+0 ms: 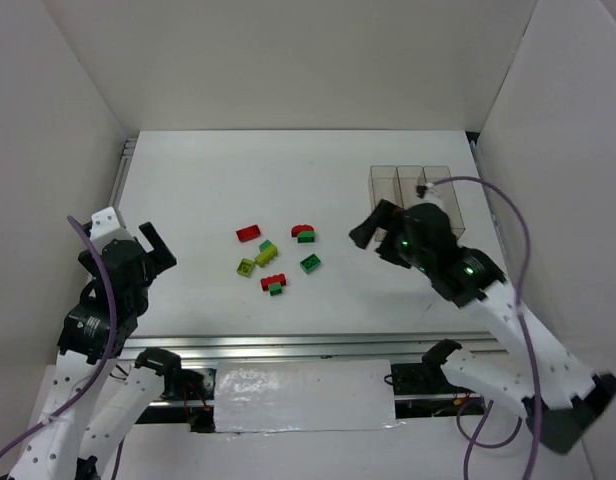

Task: Sort the legos into containers by color

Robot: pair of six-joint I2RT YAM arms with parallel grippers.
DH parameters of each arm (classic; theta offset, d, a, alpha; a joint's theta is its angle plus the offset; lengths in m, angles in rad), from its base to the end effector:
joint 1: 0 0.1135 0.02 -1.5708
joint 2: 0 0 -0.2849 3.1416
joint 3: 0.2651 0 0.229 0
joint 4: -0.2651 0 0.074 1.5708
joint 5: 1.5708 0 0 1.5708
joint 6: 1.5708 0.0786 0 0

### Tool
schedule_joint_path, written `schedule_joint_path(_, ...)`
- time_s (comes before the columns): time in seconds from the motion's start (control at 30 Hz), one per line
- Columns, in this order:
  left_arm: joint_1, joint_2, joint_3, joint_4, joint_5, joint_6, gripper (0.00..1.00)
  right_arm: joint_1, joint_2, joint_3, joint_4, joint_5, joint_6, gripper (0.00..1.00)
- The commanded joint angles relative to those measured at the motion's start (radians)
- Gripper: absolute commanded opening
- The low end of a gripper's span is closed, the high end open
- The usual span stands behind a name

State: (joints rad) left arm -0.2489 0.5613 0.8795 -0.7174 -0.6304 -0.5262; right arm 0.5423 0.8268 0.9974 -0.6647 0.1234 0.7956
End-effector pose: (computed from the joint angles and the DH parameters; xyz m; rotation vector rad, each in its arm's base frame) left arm 0.1051 0.0211 0.3378 -0.6515 1.7755 0.0945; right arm 0.1493 0.0787 0.3477 0.3476 2.1069 0.6869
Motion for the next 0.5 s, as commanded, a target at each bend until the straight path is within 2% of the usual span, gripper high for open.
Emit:
schedule_joint_path(0.0,0.005,0.005,0.030,0.029,0.011,0.008,0.99,0.168,0.205,0.038,0.070,0.266,0.218,0.99)
schedule_joint_path(0.03,0.005,0.006,0.030,0.030,0.012,0.009,0.99,0.194,0.336,0.068,0.039,0.341,0.250,1.00)
schedule_joint_path(0.1,0.005,0.009,0.030,0.030,0.015,0.009,1.00,0.253,0.519,0.154,0.013,0.389,0.356,1.00)
schedule_joint_path(0.2,0.005,0.009,0.029,0.032,0.020,0.011,0.99,0.315,0.676,0.245,0.002,0.462,0.450,1.00)
schedule_joint_path(0.3,0.005,0.006,0.026,0.038,0.031,0.018,0.99,0.324,0.922,0.367,-0.041,0.449,0.484,1.00)
schedule_joint_path(0.37,0.005,0.006,0.023,0.042,0.041,0.022,0.99,0.326,1.003,0.453,-0.085,0.440,0.494,1.00)
schedule_joint_path(0.47,0.005,0.012,0.021,0.044,0.054,0.026,0.99,0.331,1.101,0.498,-0.141,0.450,0.531,1.00)
